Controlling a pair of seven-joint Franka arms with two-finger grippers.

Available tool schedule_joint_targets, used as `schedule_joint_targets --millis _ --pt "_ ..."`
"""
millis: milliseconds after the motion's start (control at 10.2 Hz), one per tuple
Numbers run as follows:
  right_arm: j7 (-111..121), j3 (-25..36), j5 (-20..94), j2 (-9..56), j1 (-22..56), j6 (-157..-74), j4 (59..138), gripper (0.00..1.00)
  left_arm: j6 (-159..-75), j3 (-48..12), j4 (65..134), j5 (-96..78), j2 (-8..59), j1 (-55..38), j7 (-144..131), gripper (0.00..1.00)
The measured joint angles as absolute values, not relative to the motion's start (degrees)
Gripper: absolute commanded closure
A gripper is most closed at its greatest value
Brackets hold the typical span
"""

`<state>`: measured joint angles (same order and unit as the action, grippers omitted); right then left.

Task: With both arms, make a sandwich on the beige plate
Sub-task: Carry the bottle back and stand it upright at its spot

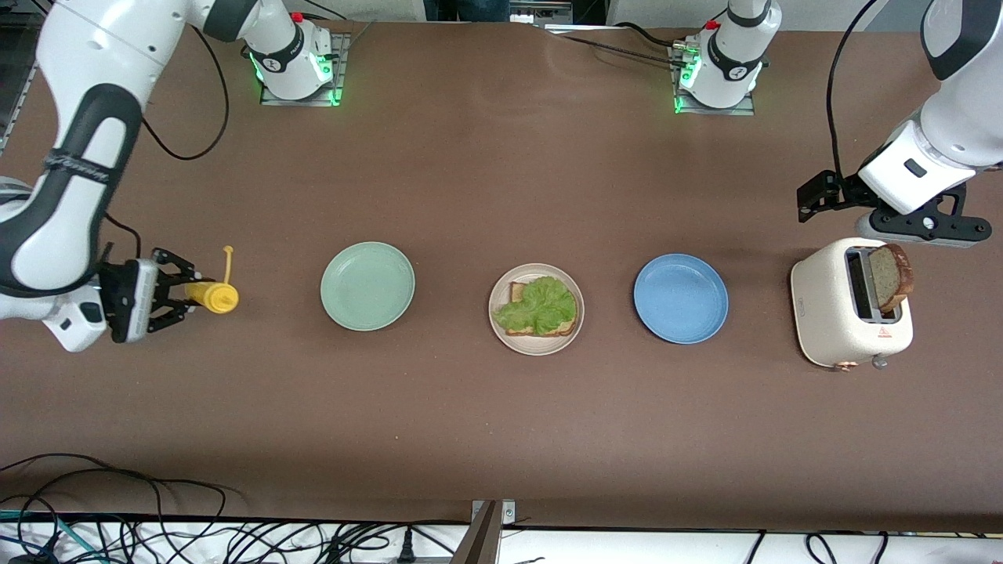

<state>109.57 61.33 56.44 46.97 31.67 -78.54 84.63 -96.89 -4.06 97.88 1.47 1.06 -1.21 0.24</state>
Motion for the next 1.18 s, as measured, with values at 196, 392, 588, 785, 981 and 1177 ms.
schedule_joint_targets --millis 196,392,588,785,981,1177 --pt "118.48 60.96 58.99 47.08 30.23 -77.35 91.19 1.00 -96.89 -4.06 97.88 1.47 1.06 -1.21 0.24 0.00" --pt "128.94 60.60 61.97 47.52 29.24 -77.29 96.27 1.00 -96.89 -4.05 97.88 1.47 1.06 -1.21 0.24 0.00" --pt "135.34 58.34 63.68 47.59 27.49 -76.97 99.81 1.00 -96.89 -4.05 97.88 1.47 1.06 -1.20 0.24 0.00" --pt "141.84 53.94 64.86 47.75 23.79 -76.75 102.65 1.00 -96.89 -4.07 97.88 1.47 1.07 -1.20 0.24 0.00" --pt "146.80 49.14 65.12 48.27 18.49 -76.79 103.07 1.00 -96.89 -4.05 97.88 1.47 1.09 -1.19 0.24 0.00" --pt "151.71 46.99 65.55 49.33 15.33 -76.80 103.06 1.00 -96.89 -4.01 97.88 1.47 1.17 -1.10 0.24 0.00"
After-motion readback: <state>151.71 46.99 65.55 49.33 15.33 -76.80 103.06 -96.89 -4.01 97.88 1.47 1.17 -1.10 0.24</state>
